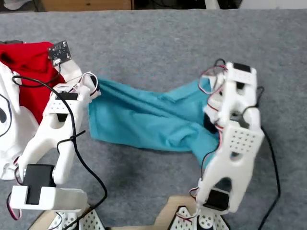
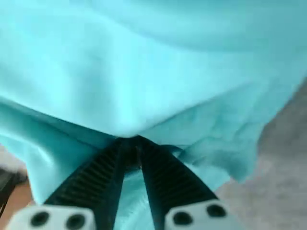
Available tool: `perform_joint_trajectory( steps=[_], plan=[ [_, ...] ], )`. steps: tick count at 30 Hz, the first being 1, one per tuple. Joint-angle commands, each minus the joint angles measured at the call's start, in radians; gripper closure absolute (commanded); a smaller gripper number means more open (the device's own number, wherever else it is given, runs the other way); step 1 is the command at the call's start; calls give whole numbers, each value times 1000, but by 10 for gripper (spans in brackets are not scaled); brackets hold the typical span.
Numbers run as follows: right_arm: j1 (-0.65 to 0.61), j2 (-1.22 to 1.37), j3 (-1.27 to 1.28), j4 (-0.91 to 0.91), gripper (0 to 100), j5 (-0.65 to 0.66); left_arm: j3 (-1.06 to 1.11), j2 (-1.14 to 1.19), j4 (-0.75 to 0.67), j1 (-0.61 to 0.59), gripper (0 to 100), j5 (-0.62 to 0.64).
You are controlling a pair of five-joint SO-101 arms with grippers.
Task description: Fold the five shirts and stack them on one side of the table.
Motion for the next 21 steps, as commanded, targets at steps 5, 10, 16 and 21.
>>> perform_joint_trajectory(
  steps=[5, 10, 16, 21],
  plan=[
    [88, -472, 484, -114, 994, 127, -5, -44, -12, 9, 981, -3],
    [64, -826, 567, -144, 993, 127, -5, -31, -12, 20, 981, -5],
    [16, -1073, 484, -267, 990, 130, -9, -10, -12, 29, 981, -6],
    [-10, -989, 374, -362, 990, 132, -11, -10, -12, 28, 981, -6]
  ],
)
